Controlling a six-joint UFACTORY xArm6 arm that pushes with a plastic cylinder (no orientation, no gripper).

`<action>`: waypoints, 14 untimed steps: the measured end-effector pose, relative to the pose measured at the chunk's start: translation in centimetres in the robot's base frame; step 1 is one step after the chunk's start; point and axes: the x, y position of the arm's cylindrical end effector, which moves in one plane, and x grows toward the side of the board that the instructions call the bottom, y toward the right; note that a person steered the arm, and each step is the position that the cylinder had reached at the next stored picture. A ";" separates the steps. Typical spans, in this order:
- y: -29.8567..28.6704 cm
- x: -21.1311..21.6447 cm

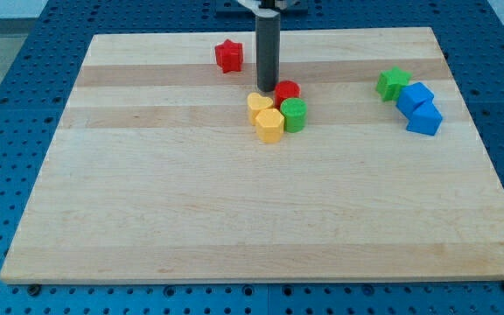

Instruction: Slide the red star between red circle and yellow heart

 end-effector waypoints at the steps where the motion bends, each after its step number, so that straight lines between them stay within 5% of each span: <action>1: 0.7 -2.5; 4: 0.0 -10.1; 6: -8.7 -10.9; 14: -4.5 -2.2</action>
